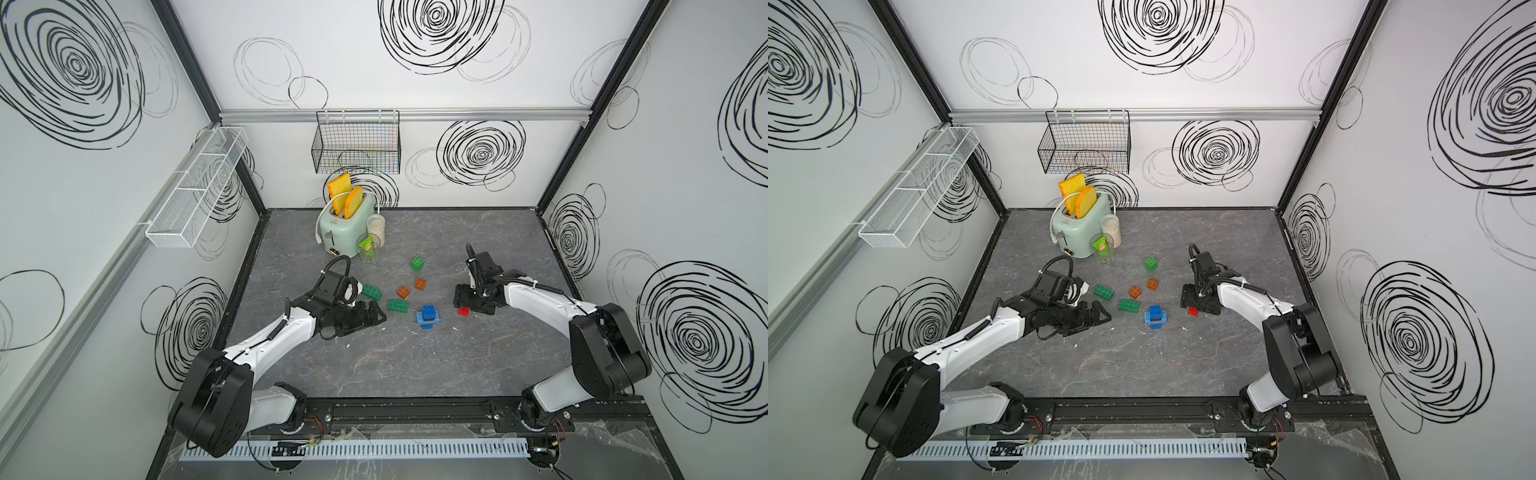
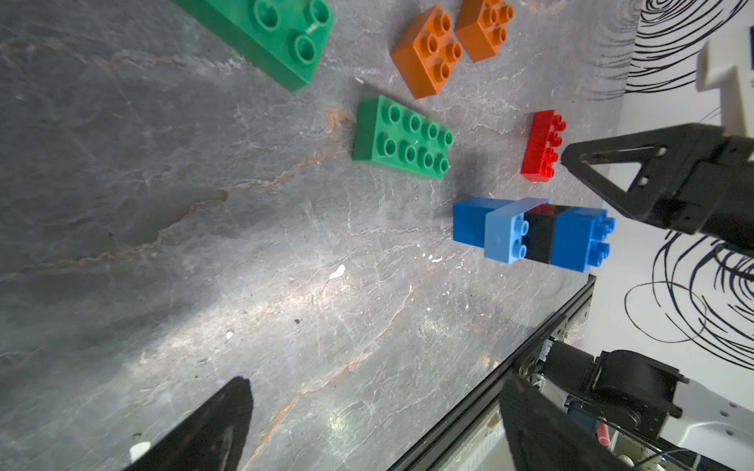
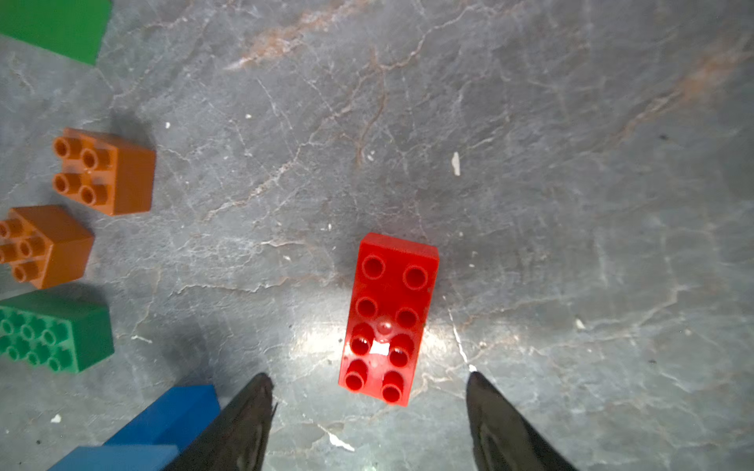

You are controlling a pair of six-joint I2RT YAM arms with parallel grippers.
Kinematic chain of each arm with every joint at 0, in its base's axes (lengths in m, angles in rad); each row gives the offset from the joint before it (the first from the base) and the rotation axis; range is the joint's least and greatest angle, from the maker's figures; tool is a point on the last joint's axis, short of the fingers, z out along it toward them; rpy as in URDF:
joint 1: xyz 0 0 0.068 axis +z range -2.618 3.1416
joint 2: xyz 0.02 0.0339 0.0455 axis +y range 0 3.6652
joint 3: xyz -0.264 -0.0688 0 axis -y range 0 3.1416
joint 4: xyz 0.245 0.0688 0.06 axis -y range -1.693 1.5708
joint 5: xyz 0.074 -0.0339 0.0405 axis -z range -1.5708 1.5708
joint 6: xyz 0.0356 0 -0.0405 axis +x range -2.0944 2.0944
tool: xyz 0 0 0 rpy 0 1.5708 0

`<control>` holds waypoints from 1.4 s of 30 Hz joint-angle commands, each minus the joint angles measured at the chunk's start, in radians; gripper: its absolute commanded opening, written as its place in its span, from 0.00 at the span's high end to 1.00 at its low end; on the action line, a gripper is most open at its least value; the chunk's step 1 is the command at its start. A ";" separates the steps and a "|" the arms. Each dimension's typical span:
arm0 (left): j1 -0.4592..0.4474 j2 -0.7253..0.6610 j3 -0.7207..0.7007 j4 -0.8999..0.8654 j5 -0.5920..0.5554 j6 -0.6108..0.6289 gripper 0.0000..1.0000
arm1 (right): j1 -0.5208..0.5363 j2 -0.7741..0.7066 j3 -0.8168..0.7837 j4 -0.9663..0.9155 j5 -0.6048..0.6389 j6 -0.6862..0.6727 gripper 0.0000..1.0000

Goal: Assemble the letter f with lego
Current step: Place the lego brick at the center of the board, then adjust the lego brick at the center of the board.

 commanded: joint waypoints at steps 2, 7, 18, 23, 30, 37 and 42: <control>-0.001 -0.016 -0.018 0.010 -0.004 -0.007 0.01 | -0.007 -0.032 -0.037 -0.018 -0.071 -0.012 0.18; -0.001 -0.014 -0.017 0.013 -0.002 -0.013 0.01 | -0.014 -0.017 -0.074 0.026 -0.119 -0.018 0.11; 0.001 -0.008 -0.021 0.016 -0.015 -0.019 0.01 | -0.019 0.055 -0.089 0.109 -0.179 -0.035 0.09; 0.010 0.005 -0.019 0.017 -0.020 -0.019 0.01 | -0.010 0.094 -0.054 0.133 -0.248 -0.019 0.10; 0.012 0.027 -0.019 0.034 -0.017 -0.026 0.01 | 0.014 0.180 0.055 0.156 -0.322 0.008 0.10; 0.023 0.036 -0.019 0.042 -0.019 -0.030 0.01 | 0.019 0.194 0.123 0.096 -0.294 -0.013 0.11; 0.038 0.024 -0.041 0.049 -0.015 -0.026 0.02 | 0.027 0.052 0.073 0.069 -0.217 -0.056 0.08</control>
